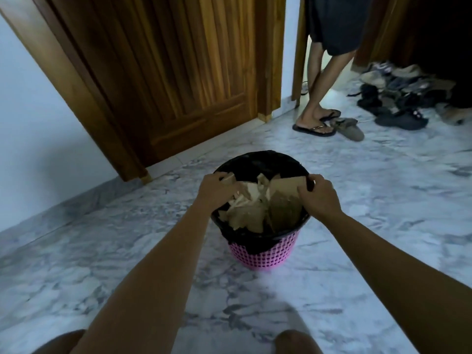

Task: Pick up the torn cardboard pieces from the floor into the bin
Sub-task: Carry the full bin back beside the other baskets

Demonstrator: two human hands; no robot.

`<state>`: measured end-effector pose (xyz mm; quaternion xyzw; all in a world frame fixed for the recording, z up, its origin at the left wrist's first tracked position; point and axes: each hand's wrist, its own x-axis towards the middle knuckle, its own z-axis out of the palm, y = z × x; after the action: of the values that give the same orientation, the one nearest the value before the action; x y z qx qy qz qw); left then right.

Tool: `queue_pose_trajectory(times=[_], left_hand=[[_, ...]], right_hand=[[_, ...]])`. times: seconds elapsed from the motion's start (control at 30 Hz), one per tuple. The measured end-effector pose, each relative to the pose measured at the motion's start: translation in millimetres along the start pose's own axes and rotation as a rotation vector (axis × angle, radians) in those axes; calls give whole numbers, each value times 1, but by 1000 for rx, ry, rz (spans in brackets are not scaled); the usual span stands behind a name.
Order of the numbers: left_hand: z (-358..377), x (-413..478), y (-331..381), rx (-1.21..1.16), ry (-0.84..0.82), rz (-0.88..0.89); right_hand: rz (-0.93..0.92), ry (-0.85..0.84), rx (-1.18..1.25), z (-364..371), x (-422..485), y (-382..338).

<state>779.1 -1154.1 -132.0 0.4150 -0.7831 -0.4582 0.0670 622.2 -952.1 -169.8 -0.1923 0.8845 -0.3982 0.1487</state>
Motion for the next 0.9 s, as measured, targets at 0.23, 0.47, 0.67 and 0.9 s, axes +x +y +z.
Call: queue_pose_trajectory(times=[0.23, 0.47, 0.67, 0.9], left_hand=[[3, 17, -43, 25, 45, -269], [-29, -10, 35, -13, -32, -389], [-66, -72, 218, 264, -144, -279], [-59, -156, 481, 313, -434, -172]], right_hand=[[318, -24, 182, 34, -17, 27], [607, -16, 391, -35, -36, -2], [809, 120, 469, -204, -91, -63], [960, 355, 579, -445, -169, -127]])
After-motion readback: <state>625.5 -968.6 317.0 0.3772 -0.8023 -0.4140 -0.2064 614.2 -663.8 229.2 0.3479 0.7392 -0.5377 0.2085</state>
